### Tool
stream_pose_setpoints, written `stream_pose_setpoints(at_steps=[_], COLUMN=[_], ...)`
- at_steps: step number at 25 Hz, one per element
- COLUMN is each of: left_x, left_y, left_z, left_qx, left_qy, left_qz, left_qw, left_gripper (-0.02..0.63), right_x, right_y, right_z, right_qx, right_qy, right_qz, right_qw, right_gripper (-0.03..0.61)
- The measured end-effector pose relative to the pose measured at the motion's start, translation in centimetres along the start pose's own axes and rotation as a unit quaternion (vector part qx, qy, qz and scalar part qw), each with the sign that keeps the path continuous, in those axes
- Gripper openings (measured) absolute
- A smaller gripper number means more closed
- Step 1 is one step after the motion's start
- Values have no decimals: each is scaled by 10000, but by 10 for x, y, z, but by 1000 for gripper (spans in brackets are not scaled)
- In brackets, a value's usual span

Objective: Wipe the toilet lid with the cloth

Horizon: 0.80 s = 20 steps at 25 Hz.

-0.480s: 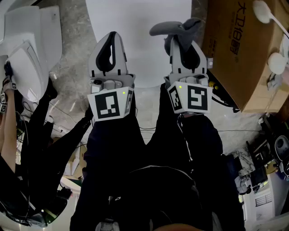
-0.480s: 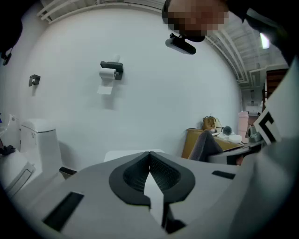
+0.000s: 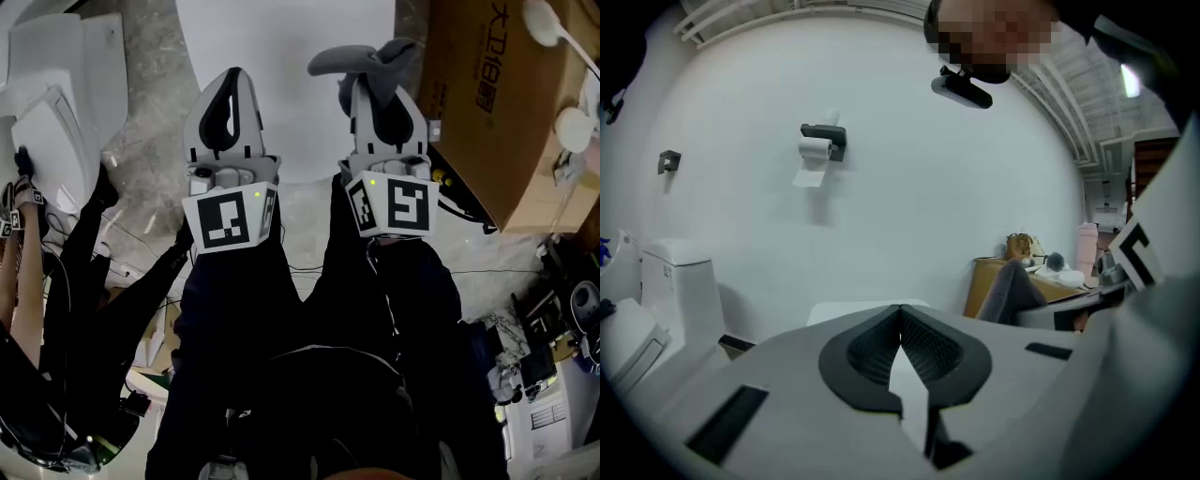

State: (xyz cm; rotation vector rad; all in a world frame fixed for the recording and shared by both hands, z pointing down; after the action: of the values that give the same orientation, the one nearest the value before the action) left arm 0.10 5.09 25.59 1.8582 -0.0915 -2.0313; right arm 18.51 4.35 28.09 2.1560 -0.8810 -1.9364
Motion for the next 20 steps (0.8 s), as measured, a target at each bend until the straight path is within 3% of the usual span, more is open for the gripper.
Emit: stream_pose_setpoints(at_steps=[7,13,17,20], left_x=[-4,-12,-12,-12], left_y=[3,8,12,12], left_z=[-3,-1,3,7], left_qx=[-38,5,69,129], left_qy=[3,-43,-52,-62], left_qz=[44,161,210,240], left_qw=[10000,9999,9997,9996], left_gripper=[15,15,15,14], right_x=[-4,-6,-7,-4], right_y=[4,29,64,100], right_z=[-6,-30,-45,-57], right_qx=[24,20,214,374], right_qy=[-132,-1116,-2417,-3581], right_qz=[-3,189,478,581], right_qw=[9999,9936,9689,9311], right_gripper=[71,71,71,71])
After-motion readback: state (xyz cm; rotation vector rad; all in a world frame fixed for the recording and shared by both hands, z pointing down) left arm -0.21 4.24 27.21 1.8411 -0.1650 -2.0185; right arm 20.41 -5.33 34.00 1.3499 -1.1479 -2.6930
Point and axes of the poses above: the fingertips, and each gripper's own axes: y forward along the fingers, z to its left, x out of its top, the point moved 5 cm from there along -y, backward along the fingers, and after that the axes turned 2 degrees about -x, right-handed, at the moved point
